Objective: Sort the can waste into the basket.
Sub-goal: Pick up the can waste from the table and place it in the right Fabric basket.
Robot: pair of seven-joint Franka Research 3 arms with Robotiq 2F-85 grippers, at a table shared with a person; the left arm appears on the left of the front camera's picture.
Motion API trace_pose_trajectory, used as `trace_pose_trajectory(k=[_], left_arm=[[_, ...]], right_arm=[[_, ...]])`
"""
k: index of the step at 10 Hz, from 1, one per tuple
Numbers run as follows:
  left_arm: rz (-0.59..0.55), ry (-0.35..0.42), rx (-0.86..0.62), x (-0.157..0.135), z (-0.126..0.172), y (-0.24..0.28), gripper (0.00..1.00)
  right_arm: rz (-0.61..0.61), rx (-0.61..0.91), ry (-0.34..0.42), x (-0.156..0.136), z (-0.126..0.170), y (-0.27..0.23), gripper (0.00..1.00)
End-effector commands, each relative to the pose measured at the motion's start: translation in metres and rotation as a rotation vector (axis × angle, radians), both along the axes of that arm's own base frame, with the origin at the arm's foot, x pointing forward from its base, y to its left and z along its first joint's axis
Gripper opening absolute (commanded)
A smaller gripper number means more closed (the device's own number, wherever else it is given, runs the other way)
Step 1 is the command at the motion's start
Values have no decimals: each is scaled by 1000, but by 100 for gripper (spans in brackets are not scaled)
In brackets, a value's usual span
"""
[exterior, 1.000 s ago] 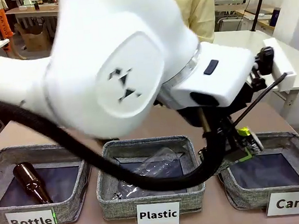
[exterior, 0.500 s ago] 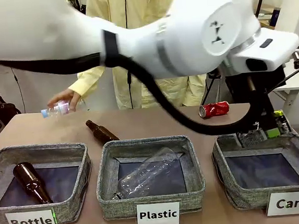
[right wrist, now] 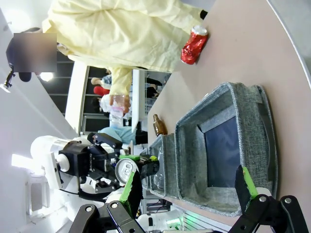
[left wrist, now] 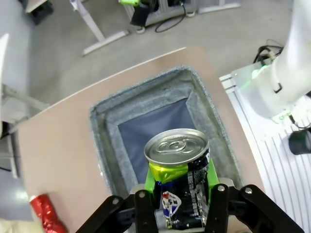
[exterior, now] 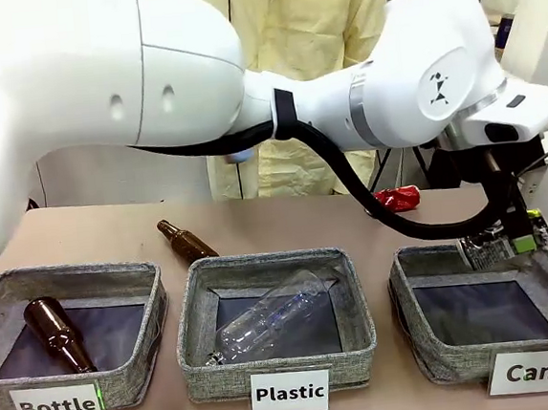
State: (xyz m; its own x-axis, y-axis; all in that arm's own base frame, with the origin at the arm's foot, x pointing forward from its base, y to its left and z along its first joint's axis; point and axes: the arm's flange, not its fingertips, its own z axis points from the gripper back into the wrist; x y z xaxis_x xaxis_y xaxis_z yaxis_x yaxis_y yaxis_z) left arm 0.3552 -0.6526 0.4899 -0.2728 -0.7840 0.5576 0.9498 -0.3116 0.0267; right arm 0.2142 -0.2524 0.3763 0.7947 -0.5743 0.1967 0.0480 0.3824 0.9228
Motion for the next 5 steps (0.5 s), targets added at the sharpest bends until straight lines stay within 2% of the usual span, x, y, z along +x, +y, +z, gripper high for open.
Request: trace_pose_trajectory(k=[1,2,3,4,5], left_arm=[[7,7,29,5,7,-6,44],[6,1,35,6,7,-7,44],[-4,-10,26,5,8,-6,95],[-7,-12,29,5,9,-6,100],[-7,-14,29,3,9,-5,100]], right_arm=[[-2,-1,-35,2,1,-1,100],[-2,-1,-35,2,1,-1,100],[-2,-1,-35,2,1,-1,100],[-2,-1,-35,2,1,-1,100],[-2,-1,-35,2,1,-1,100]])
